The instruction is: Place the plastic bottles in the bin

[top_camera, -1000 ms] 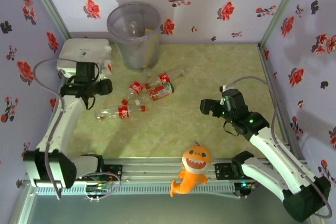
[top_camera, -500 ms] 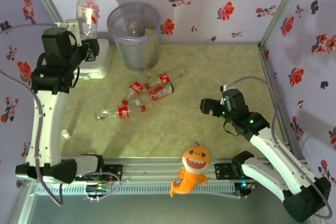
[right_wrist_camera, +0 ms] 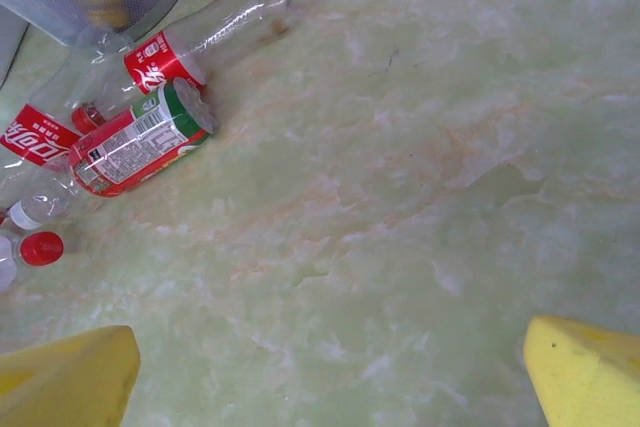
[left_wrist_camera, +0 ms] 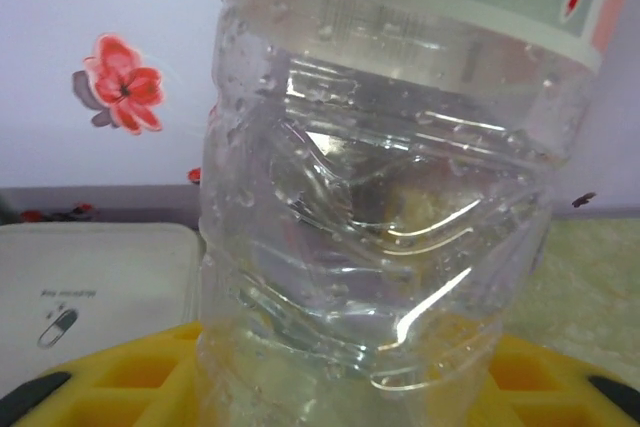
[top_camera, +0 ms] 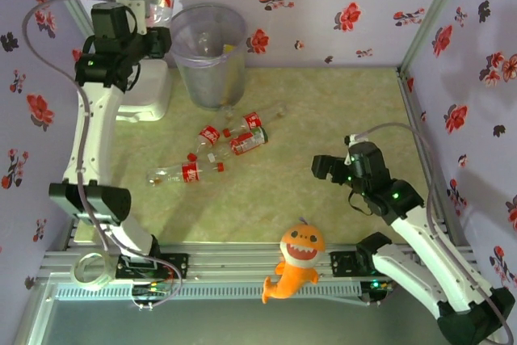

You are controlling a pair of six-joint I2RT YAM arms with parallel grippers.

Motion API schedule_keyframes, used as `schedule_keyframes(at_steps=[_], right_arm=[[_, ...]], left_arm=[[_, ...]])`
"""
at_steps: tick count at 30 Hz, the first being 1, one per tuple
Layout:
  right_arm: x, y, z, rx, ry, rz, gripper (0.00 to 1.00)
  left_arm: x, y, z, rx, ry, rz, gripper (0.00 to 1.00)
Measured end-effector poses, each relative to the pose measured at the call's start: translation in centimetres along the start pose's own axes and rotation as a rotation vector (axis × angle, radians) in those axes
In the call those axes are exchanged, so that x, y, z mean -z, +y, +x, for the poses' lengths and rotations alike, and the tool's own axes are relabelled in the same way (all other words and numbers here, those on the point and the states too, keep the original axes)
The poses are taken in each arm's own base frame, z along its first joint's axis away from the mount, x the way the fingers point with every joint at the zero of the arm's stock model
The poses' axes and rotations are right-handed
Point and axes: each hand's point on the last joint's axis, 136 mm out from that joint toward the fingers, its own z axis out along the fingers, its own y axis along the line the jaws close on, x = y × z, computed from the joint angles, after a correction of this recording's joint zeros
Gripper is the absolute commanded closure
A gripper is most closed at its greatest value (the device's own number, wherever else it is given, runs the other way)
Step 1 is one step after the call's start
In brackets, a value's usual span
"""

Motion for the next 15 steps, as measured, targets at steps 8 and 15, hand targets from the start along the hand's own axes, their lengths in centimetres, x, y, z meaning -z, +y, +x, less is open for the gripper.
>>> schedule_keyframes(at_steps=[8,15], right_arm=[[1.1,-0.5,0.4,0.0,-0.004,0.007,0.01],[1.2,-0.7,0.6,0.0,0.001,0.014,0.01]], left_arm=[[-5.1,-0.9,-1.1,-0.029,-0.017,0.042,1.0],[-10.7,-3.2,1.0,-0.112,0.03,0.089,0.89]])
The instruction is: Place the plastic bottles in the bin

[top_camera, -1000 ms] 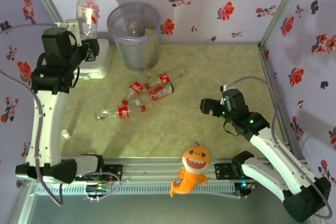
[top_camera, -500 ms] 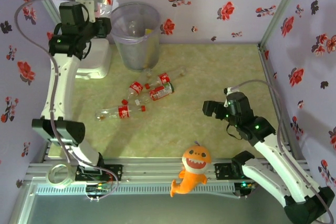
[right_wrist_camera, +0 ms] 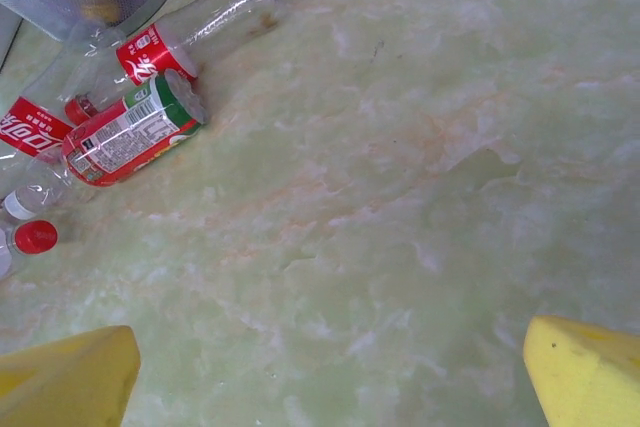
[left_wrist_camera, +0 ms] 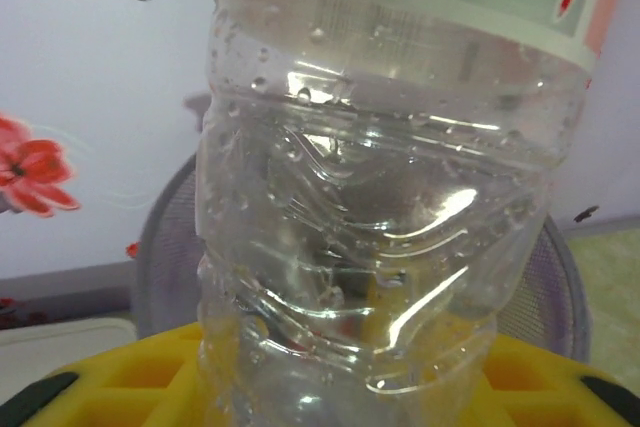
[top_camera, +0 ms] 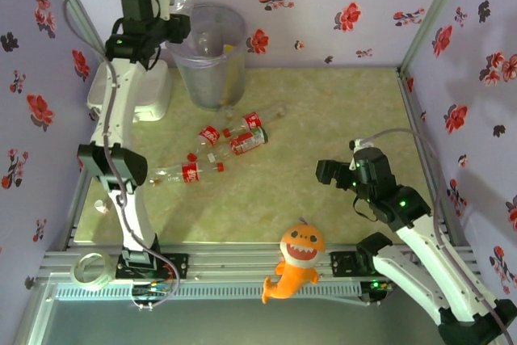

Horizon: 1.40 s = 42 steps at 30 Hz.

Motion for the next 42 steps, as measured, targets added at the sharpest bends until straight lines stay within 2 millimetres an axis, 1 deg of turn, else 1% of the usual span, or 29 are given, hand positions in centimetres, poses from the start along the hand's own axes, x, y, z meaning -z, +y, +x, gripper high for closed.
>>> schedule_keyframes(at_steps=[3,6,9,11,12,13,15,17,21,23,26,30,36,42], right_arm=[[0.1,-0.2,0.1,0.0,0.001,0.008,0.01],[0.4,-0.5,0.3,0.001,0.0,0.017,0.01],[0.7,-0.6,0.2,0.0,-0.009,0.02,0.01],[0.8,-0.7,0.3,0.0,-0.01,0.022,0.01],[0.8,-0.7,0.3,0.0,-0.01,0.024,0.01],[0.8,-0.8,0.3,0.0,-0.01,0.024,0.01],[0.8,-0.8,0.3,0.0,-0.01,0.025,0.01],[0.8,-0.8,0.3,0.001,-0.01,0.025,0.01],[0.8,-0.9,0.2,0.001,-0.013,0.031,0.01],[0.8,-0.9,0.2,0.001,-0.013,0.031,0.01],[0.8,-0.9,0.3,0.001,-0.013,0.032,0.01],[0.7,-1.0,0.3,0.001,-0.013,0.036,0.01],[0.7,-1.1,0.4,0.002,-0.011,0.041,0.01],[0.7,-1.1,0.4,0.002,-0.011,0.041,0.01]], left_arm=[[-2.5,-0.4,1.5,-0.016,0.036,0.01,0.9],[-4.4,-0.1,3.3,-0.024,0.08,0.007,0.9],[-5.5,0.3,5.0,-0.033,0.126,-0.003,0.9],[-5.9,0.4,5.8,-0.045,0.147,-0.005,0.88],[-6.0,0.4,6.1,-0.049,0.156,-0.005,0.85],[-6.1,0.5,6.4,-0.053,0.164,-0.004,0.79],[-6.3,0.5,7.0,-0.06,0.178,-0.003,0.62],[-6.5,0.5,7.3,-0.07,0.185,-0.002,0.52],[-6.5,0.5,7.1,-0.086,0.179,0.0,0.29],[-6.5,0.5,7.1,-0.093,0.176,0.0,0.22],[-6.5,0.5,6.9,-0.097,0.171,0.0,0.16],[-6.5,0.5,6.9,-0.097,0.17,0.0,0.14],[-6.5,0.4,6.8,-0.092,0.165,0.002,0.14],[-6.6,0.0,6.1,-0.056,0.136,0.025,0.15]])
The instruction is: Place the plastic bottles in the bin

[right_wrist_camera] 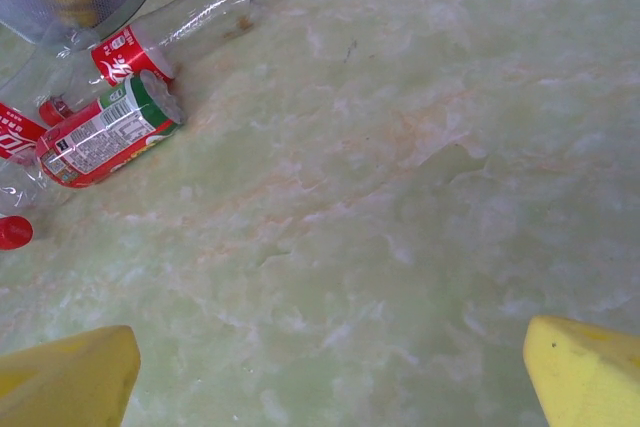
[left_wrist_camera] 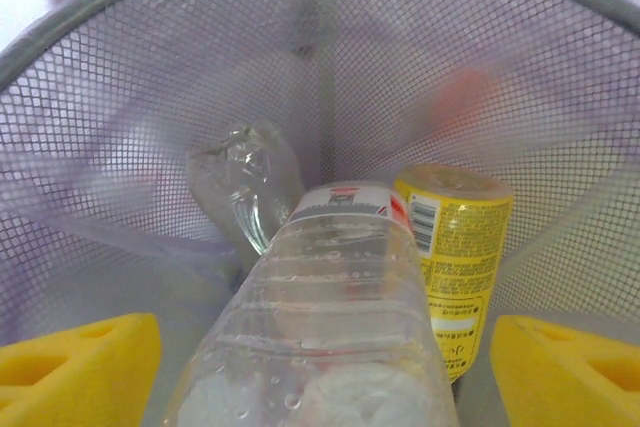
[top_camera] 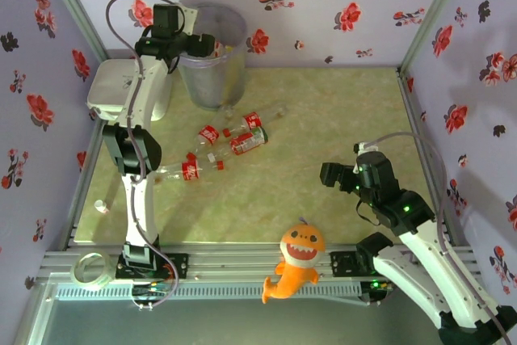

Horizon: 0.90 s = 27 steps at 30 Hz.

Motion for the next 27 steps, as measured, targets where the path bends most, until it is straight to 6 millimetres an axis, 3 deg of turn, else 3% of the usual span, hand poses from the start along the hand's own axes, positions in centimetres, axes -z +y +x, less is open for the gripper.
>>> schedule_keyframes(at_steps=[4,6,8,10,13,17,20,22,25,27], right_arm=[[0.1,0.0,0.0,0.0,-0.002,0.0,0.01],[0.1,-0.1,0.0,0.0,-0.002,0.003,0.01],[0.1,-0.1,0.1,0.0,-0.001,0.004,0.01],[0.1,-0.1,0.1,0.001,0.0,0.004,0.01],[0.0,-0.1,0.1,0.004,0.004,0.006,0.01],[-0.5,-0.1,0.2,0.015,0.015,0.013,0.01],[-1.1,0.0,0.3,0.033,0.03,0.021,0.01],[-1.6,0.0,0.3,0.041,0.043,0.027,0.01],[-2.3,0.1,0.3,0.05,0.055,0.033,0.01],[-2.6,0.3,0.0,0.052,0.045,0.028,0.01]], left_arm=[[0.3,-0.4,-0.2,0.011,-0.009,0.017,0.07],[1.1,-0.7,-0.2,0.01,-0.006,0.02,0.01],[2.3,-1.0,-0.7,0.005,-0.018,0.023,0.0],[4.2,-1.4,-1.7,-0.002,-0.041,0.025,0.0],[8.6,-1.8,-3.4,-0.02,-0.085,0.011,0.0],[15.9,-2.2,-3.2,-0.038,-0.126,-0.031,0.0],[20.5,-2.5,-0.6,-0.033,-0.129,-0.06,0.0],[22.2,-2.5,2.3,-0.007,-0.101,-0.078,0.01],[22.5,-2.1,7.9,0.082,0.005,-0.122,0.0],[21.5,-1.7,13.0,0.161,0.116,-0.154,0.0]])
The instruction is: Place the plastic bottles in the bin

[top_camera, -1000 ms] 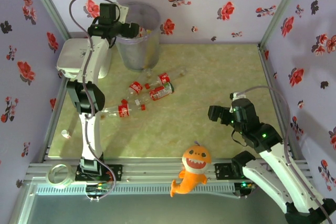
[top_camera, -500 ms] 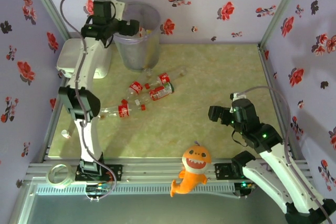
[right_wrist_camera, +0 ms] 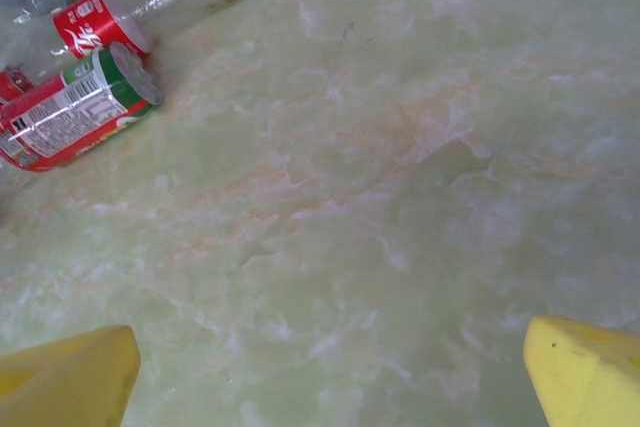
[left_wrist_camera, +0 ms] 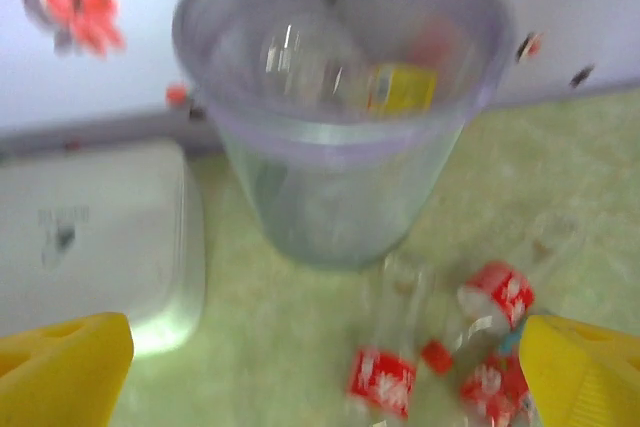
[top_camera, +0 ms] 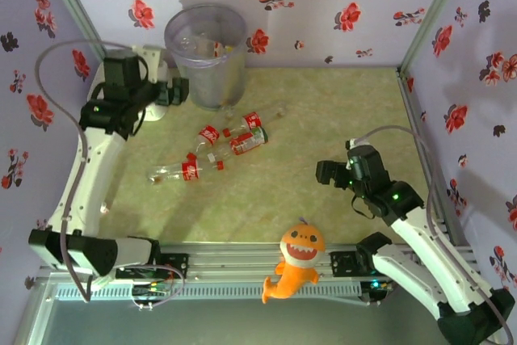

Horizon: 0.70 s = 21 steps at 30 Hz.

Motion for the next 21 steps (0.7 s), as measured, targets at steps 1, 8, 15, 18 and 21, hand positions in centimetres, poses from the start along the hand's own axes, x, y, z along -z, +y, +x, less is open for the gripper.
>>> schedule_keyframes(at_steps=[1,8,15,18,21], right_arm=[[-0.1,0.1,-0.1,0.002,-0.002,-0.001,0.01],[-2.2,0.5,-0.2,0.034,0.04,0.012,0.01],[-2.8,0.7,-0.2,0.046,0.047,0.009,0.01],[-2.5,0.8,-0.4,0.048,0.035,0.005,0.01],[-2.0,0.7,-0.7,0.047,0.017,0.001,0.01]], left_arm=[[-0.7,0.3,2.2,0.03,0.05,-0.015,0.0],[-1.3,2.6,16.1,0.335,0.255,-0.146,0.0],[-1.9,4.4,19.3,0.766,0.192,-0.253,0.0],[-2.9,5.1,20.5,0.931,0.197,-0.309,0.0],[-3.6,5.6,21.8,1.062,0.2,-0.352,0.01]])
